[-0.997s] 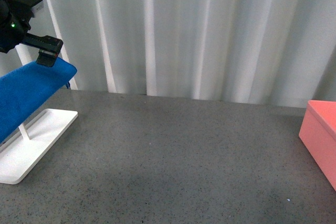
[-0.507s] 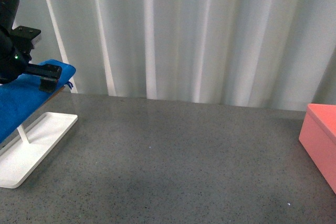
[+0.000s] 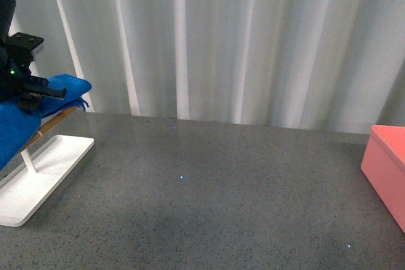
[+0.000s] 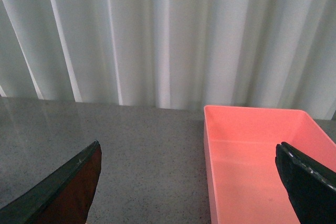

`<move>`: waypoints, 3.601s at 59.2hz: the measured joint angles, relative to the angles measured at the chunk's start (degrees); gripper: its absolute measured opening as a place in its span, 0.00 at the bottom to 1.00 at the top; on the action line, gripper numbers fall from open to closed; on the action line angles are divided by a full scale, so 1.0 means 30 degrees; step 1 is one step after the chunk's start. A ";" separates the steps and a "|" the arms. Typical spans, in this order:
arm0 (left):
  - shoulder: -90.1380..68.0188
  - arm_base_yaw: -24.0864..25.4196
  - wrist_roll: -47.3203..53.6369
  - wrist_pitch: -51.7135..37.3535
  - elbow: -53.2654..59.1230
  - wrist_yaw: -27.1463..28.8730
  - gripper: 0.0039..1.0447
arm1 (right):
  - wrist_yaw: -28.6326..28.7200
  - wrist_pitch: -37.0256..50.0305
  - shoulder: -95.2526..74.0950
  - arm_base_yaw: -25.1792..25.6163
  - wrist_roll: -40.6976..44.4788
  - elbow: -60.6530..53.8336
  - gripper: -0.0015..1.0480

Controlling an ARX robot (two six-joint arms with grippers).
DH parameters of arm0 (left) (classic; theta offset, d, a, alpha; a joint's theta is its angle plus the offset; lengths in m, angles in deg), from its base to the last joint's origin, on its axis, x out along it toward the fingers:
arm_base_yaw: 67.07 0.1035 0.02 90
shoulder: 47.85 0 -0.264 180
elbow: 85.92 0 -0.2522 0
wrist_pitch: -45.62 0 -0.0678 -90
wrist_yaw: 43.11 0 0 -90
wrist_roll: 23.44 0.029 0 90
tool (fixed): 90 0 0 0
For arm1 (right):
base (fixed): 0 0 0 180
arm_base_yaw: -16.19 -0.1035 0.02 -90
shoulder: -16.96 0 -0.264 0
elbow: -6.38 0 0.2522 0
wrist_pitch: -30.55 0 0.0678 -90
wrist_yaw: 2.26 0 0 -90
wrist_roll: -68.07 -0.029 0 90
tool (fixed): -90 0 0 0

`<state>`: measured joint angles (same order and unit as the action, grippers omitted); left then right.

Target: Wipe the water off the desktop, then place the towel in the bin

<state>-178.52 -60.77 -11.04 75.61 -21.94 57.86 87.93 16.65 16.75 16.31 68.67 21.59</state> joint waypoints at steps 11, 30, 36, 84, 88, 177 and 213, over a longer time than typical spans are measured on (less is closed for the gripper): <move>0.0401 -0.0474 0.0386 -0.0226 0.0197 -0.0306 0.09 | 0.0007 0.0000 0.0000 0.0000 0.0000 0.0000 0.93; 0.2645 -0.1129 0.0627 -0.0153 -0.0357 -0.2193 0.08 | 0.0000 0.0000 0.0000 0.0000 0.0000 0.0000 0.93; 0.4277 -0.1435 -0.0153 -0.0291 -0.0211 -0.3672 0.08 | 0.0000 0.0000 0.0000 0.0000 0.0000 0.0000 0.93; 1.1774 -1.0375 -0.5574 -0.9741 1.2531 -1.3325 0.08 | 0.0000 0.0000 0.0000 0.0000 0.0000 0.0000 0.93; 1.2029 -1.0761 -0.6907 -1.0579 1.2597 -1.3748 0.08 | 0.0000 0.0000 0.0000 0.0000 0.0000 0.0000 0.93; 1.1795 -1.3398 -1.1599 -1.1781 1.1701 -1.2189 0.08 | 1.6378 1.2196 -2.5354 -0.1807 0.4022 0.7264 0.93; 1.1795 -1.3427 -1.1817 -1.1613 1.1475 -1.2276 0.08 | 1.6298 1.3041 -2.5900 -0.1093 0.2994 0.8874 0.18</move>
<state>-143.14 -101.05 -46.49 40.77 12.48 21.03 136.82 55.77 -60.95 13.03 77.65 48.22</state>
